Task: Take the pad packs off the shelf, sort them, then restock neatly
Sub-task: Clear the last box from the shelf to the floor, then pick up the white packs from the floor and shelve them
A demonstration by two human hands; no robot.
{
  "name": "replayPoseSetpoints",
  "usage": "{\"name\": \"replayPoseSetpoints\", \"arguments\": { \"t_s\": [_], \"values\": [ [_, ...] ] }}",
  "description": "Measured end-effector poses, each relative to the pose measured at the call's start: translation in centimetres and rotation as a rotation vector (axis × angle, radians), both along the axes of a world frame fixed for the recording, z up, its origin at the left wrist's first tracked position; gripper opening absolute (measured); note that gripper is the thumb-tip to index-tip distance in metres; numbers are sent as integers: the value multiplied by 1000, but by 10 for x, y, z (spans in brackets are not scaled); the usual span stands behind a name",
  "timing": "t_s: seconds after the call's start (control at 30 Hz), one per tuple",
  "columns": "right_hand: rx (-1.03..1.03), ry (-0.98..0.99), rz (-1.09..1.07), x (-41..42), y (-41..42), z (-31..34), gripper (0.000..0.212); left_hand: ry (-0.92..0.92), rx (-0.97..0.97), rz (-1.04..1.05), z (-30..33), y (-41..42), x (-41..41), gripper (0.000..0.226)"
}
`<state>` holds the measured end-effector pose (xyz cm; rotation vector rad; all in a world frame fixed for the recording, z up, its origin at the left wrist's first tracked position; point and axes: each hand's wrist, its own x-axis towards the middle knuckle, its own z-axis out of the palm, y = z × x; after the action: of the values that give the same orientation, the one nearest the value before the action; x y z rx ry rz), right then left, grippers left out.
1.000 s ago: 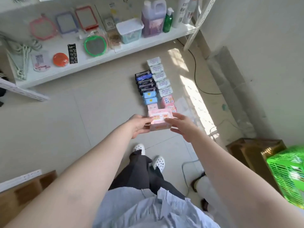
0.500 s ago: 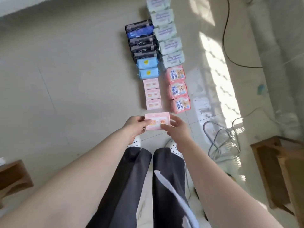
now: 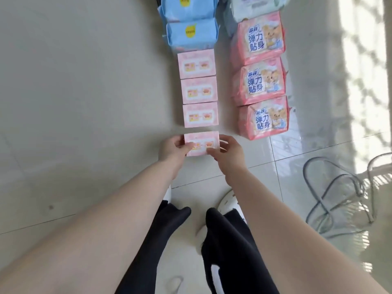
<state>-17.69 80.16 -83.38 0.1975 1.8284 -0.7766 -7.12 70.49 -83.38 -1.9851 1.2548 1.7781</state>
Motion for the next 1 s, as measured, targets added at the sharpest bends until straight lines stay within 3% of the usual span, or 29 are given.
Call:
{"name": "replayPoseSetpoints", "arguments": {
  "t_s": [0.07, 0.2, 0.3, 0.47, 0.67, 0.83, 1.0],
  "values": [
    [-12, -12, 33, 2, -4, -8, 38, -12, -11, -13, -10, -1, -1, 24],
    [-19, -150, 78, 3, -8, 2, 72, -73, -20, -81, -9, -9, -6, 32],
    [26, -192, 79, -3, 6, 43, 69, -188, -46, -121, 29, -16, -10, 48],
    [97, -174, -23, -36, 51, 185, 50, -215, -4, -200, 178, -10, -24, 46],
    [78, 19, -186, -125, 95, 398, 42, -7, -18, -360, 385, -15, -87, 36],
    [-17, 186, -75, -196, 104, 511, 40, 112, -102, -432, 509, -17, -152, 46],
    [-125, 308, 89, -253, 80, 576, 42, 183, -192, -333, 570, -17, -193, 43]
  ]
}}
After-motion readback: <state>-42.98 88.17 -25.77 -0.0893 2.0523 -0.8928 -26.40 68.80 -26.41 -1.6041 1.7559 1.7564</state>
